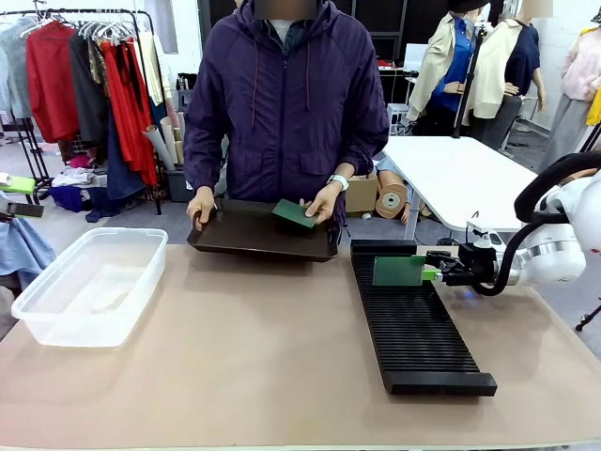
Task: Sort PCBs into racks and boxes based on the side picked up.
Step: Pick up the Blank PCB handed by the Human.
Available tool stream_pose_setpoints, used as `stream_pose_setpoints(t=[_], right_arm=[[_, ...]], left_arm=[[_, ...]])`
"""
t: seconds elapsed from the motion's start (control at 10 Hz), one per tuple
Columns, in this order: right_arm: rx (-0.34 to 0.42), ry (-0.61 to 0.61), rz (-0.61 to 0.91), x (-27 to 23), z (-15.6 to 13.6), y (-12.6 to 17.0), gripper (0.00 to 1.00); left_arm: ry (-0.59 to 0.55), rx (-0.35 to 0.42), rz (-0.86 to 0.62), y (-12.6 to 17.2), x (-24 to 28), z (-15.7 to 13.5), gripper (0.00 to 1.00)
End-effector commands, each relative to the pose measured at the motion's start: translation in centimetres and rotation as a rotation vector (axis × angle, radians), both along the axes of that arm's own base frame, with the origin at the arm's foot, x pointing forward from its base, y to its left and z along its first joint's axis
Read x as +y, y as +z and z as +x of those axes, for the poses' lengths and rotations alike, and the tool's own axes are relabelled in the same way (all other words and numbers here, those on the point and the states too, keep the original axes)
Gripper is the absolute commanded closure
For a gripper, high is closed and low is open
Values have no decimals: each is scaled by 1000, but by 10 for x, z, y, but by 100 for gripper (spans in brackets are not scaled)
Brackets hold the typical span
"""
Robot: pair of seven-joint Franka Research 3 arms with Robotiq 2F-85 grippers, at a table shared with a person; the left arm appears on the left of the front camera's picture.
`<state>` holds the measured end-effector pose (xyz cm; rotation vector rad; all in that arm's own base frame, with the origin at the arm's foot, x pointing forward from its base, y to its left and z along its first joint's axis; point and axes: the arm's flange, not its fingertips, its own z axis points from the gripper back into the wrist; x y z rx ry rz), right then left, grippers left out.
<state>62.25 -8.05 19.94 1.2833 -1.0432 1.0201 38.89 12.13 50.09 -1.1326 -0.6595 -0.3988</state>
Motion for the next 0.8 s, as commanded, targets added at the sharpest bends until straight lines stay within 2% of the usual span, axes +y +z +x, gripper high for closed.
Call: stream_pose_setpoints(t=[0.0,0.5,0.7], right_arm=[[-3,3,4,1,0,2,0],[0,0,0,0,0,0,0],[69,-8,23,-1,-2,29,0]], left_arm=[[1,4,-6,2,-1,-1,0],[1,4,-6,2,-1,-1,0],[1,4,-6,2,-1,-1,0]])
